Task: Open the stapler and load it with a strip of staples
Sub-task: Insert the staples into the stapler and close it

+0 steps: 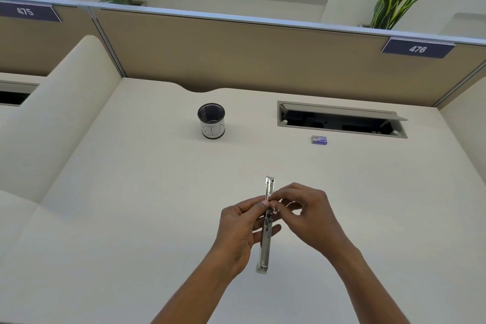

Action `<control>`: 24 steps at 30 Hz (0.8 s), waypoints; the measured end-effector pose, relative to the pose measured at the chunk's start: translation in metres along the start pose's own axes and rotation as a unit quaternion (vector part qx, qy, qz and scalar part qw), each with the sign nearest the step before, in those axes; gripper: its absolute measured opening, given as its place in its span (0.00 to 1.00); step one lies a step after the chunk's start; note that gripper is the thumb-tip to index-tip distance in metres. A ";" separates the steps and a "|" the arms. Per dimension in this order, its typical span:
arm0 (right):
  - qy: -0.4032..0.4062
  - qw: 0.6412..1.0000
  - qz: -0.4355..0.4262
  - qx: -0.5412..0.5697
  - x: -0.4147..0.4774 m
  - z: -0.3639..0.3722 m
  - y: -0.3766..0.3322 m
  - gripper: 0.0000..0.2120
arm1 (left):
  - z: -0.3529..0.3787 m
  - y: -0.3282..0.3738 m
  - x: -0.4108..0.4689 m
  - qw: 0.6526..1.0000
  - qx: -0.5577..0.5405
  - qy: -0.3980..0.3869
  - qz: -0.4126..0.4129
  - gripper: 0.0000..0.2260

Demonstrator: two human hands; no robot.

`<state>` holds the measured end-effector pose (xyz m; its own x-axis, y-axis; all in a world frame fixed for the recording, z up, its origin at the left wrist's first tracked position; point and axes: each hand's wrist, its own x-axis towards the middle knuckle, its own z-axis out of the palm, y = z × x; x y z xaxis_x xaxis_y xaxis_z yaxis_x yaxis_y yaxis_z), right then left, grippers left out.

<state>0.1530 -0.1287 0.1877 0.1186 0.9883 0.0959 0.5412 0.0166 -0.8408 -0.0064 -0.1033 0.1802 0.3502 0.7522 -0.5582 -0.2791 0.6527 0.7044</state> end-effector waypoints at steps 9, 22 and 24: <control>-0.014 0.978 0.197 0.073 0.010 -0.003 -0.007 0.20 | 0.000 -0.001 0.000 1.000 -0.001 -0.017 0.002 0.07; 0.078 0.980 0.173 0.051 0.019 -0.006 -0.007 0.03 | 0.007 -0.003 -0.006 0.999 -0.011 -0.038 -0.007 0.08; 0.077 0.981 0.168 0.056 0.018 -0.007 -0.006 0.03 | 0.007 -0.003 -0.007 0.999 -0.013 -0.040 -0.009 0.07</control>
<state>0.1580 -0.1117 0.1985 0.4038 0.9062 -0.1257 0.3550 -0.2818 -0.8914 -0.0014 -0.1109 0.1856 0.4250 0.7312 -0.5336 -0.2956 0.6693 0.6817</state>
